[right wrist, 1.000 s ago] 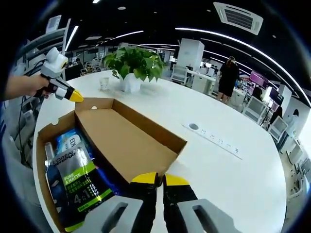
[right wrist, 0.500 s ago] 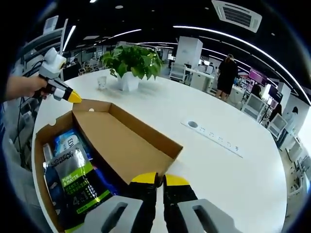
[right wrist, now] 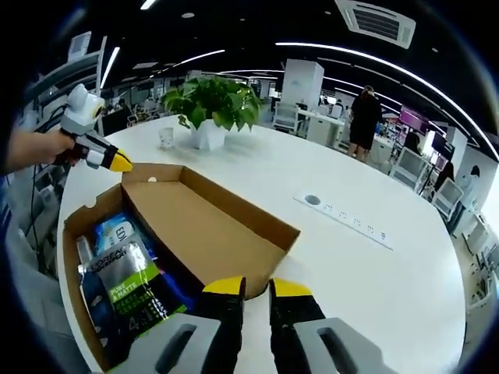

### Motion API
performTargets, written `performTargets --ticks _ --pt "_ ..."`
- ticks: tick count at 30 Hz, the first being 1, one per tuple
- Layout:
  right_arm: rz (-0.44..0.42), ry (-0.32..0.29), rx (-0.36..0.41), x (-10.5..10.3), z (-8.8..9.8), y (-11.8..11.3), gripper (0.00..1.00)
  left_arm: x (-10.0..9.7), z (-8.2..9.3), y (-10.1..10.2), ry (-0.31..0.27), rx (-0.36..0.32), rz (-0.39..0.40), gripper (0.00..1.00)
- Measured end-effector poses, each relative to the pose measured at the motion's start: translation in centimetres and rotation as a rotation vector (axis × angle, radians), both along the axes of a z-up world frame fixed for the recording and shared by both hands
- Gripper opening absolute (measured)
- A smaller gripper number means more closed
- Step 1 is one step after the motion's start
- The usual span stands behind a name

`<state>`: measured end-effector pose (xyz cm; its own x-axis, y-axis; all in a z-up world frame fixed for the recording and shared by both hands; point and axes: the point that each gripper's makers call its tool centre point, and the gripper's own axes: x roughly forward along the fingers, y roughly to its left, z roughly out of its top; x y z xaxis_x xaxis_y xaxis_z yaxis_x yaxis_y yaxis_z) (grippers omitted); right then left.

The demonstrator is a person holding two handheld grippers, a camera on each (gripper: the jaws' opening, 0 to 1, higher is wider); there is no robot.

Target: Operate the shoe box by opening the lid, removing the specified soft item, and placing it in the target area until the item is outside and the box remains undamaged.

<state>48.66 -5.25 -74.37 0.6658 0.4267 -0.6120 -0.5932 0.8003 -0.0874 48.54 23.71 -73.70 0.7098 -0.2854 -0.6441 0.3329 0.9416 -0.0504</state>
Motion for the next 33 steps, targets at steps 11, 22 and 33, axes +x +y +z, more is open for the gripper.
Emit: performTargets --ticks 11,22,33 --pt "0.032 0.008 0.046 -2.6 0.8 0.6 0.21 -2.1 1.7 -0.8 -0.044 0.008 -0.036 0.14" --pt "0.088 0.03 0.078 -5.6 1.7 1.4 0.35 -5.2 1.1 -4.6 0.01 0.004 -0.153 0.17" --pt "0.114 0.061 0.114 -8.4 1.4 1.6 0.46 -8.2 -1.6 -8.1 0.116 -0.034 -0.255 0.18"
